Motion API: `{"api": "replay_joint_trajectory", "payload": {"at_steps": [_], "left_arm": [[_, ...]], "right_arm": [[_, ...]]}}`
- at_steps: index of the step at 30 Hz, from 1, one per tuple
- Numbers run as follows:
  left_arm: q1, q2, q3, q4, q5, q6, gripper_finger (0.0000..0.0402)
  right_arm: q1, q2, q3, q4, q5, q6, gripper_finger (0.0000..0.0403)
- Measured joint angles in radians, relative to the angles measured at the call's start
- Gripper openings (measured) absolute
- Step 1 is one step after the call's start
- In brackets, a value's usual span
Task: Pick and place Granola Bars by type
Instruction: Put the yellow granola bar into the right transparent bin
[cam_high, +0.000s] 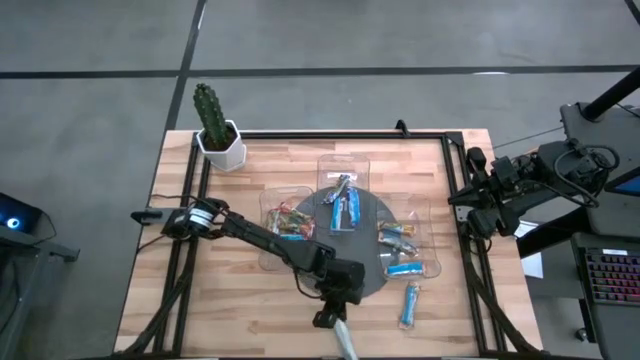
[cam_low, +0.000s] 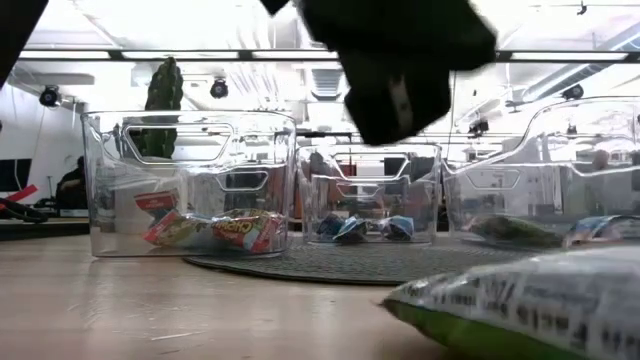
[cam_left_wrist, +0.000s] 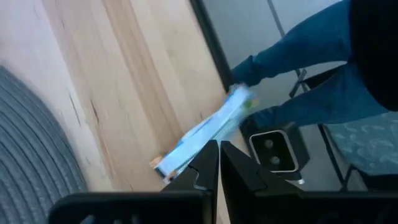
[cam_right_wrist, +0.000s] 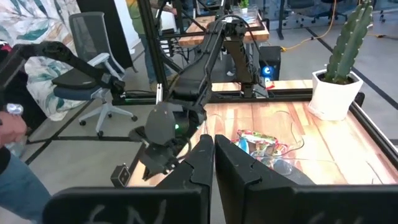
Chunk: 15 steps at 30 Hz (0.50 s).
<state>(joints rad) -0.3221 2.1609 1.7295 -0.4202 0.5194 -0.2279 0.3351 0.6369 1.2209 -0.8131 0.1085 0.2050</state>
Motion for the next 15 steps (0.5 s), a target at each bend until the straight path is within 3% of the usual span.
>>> {"api": "replay_joint_trajectory", "payload": {"at_steps": [8,15], "left_arm": [[0.021,-0.002,0.083,-0.049,-0.003,0.022,0.0],[0.018,0.002,0.083,-0.053,0.072,0.0,0.0004]], "right_arm": [[0.0,0.0,0.0,0.0,0.0,-0.007,0.0008],[0.0,0.0,0.0,0.0,-0.001,-0.007,0.0008]]}}
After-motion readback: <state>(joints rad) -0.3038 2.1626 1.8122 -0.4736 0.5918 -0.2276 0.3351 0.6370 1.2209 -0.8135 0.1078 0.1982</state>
